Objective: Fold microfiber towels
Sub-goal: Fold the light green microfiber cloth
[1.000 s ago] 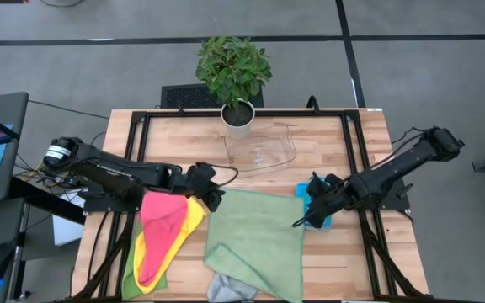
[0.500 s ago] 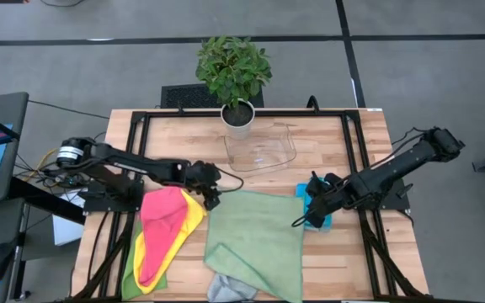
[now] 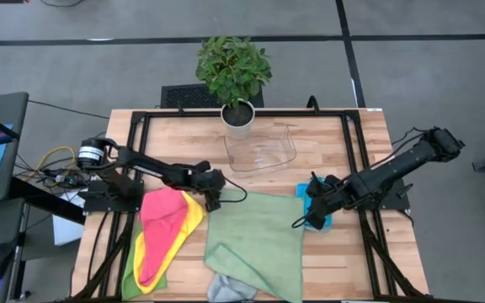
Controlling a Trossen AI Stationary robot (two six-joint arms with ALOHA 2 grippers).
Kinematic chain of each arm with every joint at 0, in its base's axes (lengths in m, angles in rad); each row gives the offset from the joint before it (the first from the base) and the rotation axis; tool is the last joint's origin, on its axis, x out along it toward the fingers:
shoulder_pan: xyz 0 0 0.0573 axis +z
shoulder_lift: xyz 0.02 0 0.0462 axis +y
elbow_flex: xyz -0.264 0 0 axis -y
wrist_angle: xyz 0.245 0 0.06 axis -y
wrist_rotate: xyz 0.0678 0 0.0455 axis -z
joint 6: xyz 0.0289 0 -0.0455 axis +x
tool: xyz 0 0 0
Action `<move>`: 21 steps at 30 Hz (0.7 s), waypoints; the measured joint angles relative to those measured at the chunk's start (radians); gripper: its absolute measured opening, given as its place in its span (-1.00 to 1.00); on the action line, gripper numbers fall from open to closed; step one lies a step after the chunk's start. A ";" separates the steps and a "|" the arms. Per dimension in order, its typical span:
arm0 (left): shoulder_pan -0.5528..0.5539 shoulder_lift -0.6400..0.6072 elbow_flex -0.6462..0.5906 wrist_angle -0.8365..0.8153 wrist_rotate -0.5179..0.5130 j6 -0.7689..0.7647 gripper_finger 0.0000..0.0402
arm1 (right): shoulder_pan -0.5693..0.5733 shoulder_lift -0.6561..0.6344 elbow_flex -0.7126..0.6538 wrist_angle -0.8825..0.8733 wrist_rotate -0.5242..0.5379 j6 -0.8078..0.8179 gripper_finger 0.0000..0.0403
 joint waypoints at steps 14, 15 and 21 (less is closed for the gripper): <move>0.001 0.011 -0.001 -0.007 0.020 -0.045 -0.84 | -0.045 0.000 -0.083 0.129 0.027 -0.269 0.02; 0.001 0.011 -0.002 -0.008 0.017 -0.045 -0.89 | -0.053 0.000 -0.086 0.144 0.024 -0.287 0.02; 0.004 -0.017 0.006 -0.030 0.040 -0.119 -0.95 | -0.063 -0.002 -0.083 0.248 -0.148 -0.289 0.02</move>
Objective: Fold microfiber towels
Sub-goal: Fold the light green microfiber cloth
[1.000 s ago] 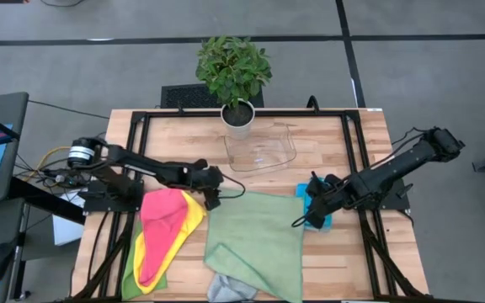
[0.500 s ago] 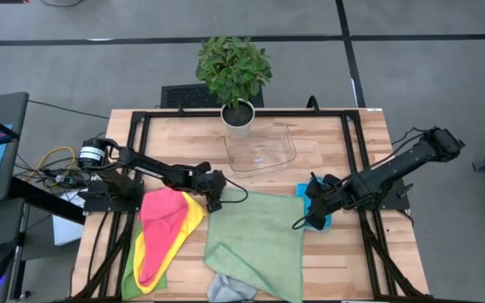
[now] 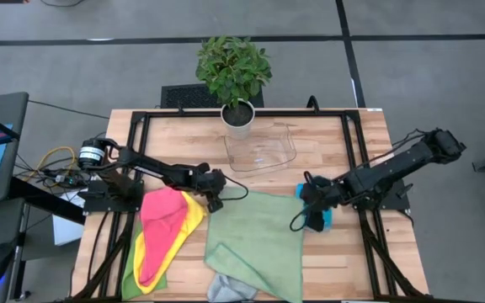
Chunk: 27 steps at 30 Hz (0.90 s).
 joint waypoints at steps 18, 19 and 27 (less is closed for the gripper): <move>-0.015 -0.371 0.109 -0.380 0.105 -0.045 0.16 | 0.445 0.076 0.065 0.218 0.168 0.458 0.02; -0.033 -0.370 0.101 -0.353 0.177 -0.049 0.18 | 0.469 0.103 0.066 0.270 0.179 0.469 0.02; -0.324 -0.228 0.083 -0.088 0.218 -0.082 0.13 | 0.573 0.405 0.206 0.432 0.138 0.505 0.02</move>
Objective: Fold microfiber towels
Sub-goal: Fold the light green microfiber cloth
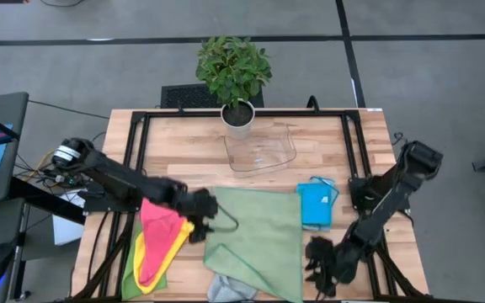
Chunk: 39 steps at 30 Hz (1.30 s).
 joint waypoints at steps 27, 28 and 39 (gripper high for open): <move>-0.150 0.297 0.032 0.266 -0.115 0.205 0.13 | 0.038 0.300 0.333 -0.180 -0.088 -0.048 0.02; -0.150 0.297 0.032 0.262 -0.114 0.209 0.13 | 0.038 0.300 0.333 -0.182 -0.083 -0.048 0.02; -0.148 0.393 0.074 0.259 -0.058 0.183 -0.03 | 0.039 0.300 0.333 -0.195 -0.058 -0.043 0.02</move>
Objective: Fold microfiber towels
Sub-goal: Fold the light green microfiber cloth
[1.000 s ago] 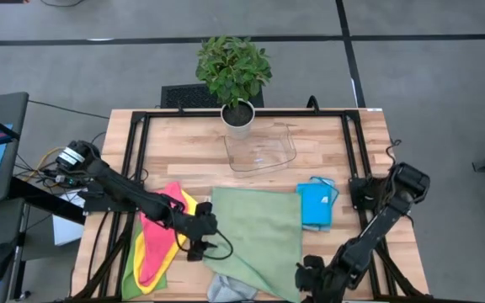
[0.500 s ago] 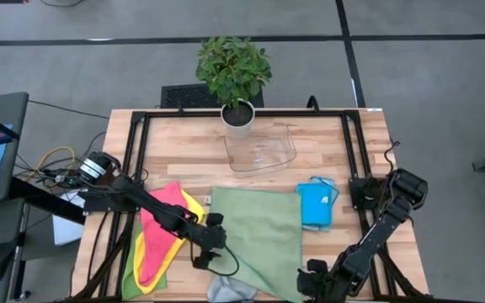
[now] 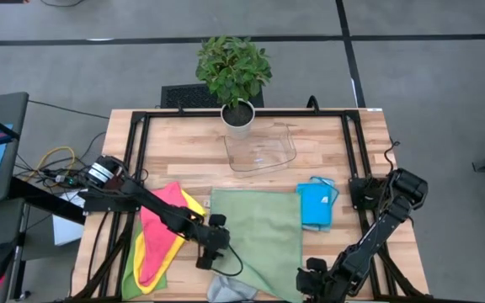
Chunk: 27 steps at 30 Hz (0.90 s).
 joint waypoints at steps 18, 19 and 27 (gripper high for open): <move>0.001 -0.002 0.123 -0.249 -0.030 -0.015 -0.41 | 0.015 0.002 0.000 0.032 0.047 -0.022 0.02; 0.001 -0.002 0.123 -0.249 -0.030 -0.017 -0.41 | 0.018 0.002 0.000 0.044 0.047 -0.036 0.02; 0.001 -0.002 0.124 -0.247 -0.054 -0.050 -0.42 | 0.028 0.015 0.000 0.065 0.072 -0.095 0.02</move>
